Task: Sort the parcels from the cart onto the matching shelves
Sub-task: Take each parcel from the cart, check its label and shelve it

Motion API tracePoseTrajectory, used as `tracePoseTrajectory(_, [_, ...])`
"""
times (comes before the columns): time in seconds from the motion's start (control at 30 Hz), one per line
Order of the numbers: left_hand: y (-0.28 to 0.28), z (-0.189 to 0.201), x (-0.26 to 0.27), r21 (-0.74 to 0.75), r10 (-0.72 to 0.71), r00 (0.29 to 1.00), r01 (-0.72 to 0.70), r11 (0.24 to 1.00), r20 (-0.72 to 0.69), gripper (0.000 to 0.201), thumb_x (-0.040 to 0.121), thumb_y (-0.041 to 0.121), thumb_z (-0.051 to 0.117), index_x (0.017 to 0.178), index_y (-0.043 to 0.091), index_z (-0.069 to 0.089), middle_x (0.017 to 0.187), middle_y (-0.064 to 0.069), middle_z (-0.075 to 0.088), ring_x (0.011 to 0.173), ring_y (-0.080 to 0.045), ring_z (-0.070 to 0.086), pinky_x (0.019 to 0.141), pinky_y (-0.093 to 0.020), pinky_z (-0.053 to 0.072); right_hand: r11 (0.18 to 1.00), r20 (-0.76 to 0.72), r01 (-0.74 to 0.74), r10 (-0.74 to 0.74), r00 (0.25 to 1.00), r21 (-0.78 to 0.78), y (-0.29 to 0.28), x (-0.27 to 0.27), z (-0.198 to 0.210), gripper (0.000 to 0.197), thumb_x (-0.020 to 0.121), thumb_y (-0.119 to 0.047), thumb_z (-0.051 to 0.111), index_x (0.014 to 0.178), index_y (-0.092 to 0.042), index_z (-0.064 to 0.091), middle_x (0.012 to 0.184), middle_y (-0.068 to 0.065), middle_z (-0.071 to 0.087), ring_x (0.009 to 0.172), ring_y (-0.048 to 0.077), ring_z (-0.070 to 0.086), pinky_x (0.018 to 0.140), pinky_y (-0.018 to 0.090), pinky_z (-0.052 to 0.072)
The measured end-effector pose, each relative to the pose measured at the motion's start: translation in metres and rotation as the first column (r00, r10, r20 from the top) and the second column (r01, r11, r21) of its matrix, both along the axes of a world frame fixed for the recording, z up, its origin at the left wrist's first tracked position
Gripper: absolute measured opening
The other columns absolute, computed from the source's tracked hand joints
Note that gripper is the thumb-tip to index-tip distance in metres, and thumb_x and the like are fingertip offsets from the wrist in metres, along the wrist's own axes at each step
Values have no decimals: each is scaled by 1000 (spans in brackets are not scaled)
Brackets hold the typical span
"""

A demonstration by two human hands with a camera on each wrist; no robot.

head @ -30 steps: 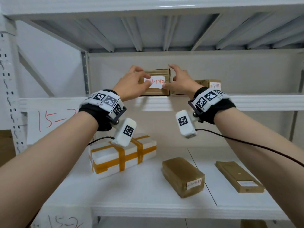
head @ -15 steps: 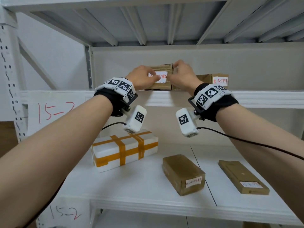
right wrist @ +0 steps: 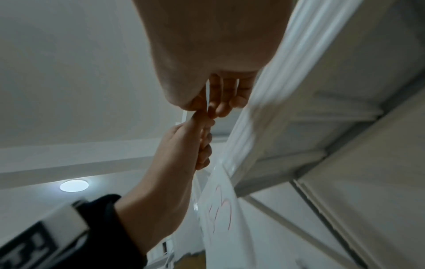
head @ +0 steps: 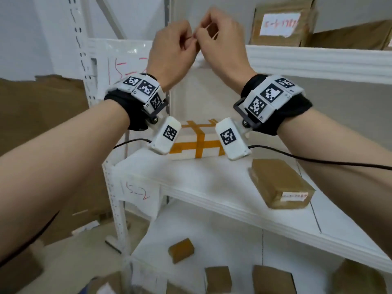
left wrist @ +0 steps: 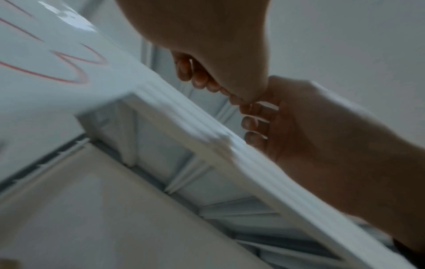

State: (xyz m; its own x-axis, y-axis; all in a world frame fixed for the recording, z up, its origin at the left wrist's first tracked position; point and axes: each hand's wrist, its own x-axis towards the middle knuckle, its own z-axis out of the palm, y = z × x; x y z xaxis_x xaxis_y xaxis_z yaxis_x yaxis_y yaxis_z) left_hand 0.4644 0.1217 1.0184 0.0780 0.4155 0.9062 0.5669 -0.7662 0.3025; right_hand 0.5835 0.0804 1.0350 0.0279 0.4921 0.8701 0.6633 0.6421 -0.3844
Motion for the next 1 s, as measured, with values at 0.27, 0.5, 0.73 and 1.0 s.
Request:
tracePoseTrajectory(0.27, [-8, -118, -117, -105, 221, 975, -222, 969, -20, 27, 78, 21, 53, 58, 10, 39, 50, 7, 30, 57, -14, 33, 56, -37, 33, 935, 50, -262, 282, 958, -238, 32, -97, -102, 11, 87, -20, 55, 78, -17, 61, 71, 17, 66, 64, 26, 61, 64, 37, 51])
tracePoseTrajectory(0.5, [-22, -239, -216, -281, 344, 935, -354, 892, -84, 34, 81, 17, 57, 56, 16, 33, 51, 6, 32, 52, -17, 33, 50, -34, 33, 774, 16, -486, 537, 843, -405, 54, -192, -213, 19, 85, -19, 54, 80, -6, 66, 66, 18, 61, 61, 33, 56, 60, 44, 49])
tracePoseTrajectory(0.73, [-39, -385, -326, -546, 395, 899, -431, 719, -190, 30, 82, 26, 51, 57, 21, 34, 50, 12, 29, 51, -15, 31, 50, -26, 25, 559, -52, -526, 652, 756, -641, 66, -292, -357, 20, 91, -11, 51, 84, -4, 68, 64, -7, 56, 54, 3, 46, 53, 21, 40])
tracePoseTrajectory(1.0, [-79, -538, -452, -805, 480, 851, -430, 409, -211, 38, 87, 19, 55, 56, 14, 35, 52, 3, 32, 52, -18, 33, 52, -31, 25, 209, -193, -376, 587, 787, -903, 64, -383, -521, 21, 95, 0, 50, 85, -8, 66, 61, 10, 59, 50, 7, 54, 53, 18, 44])
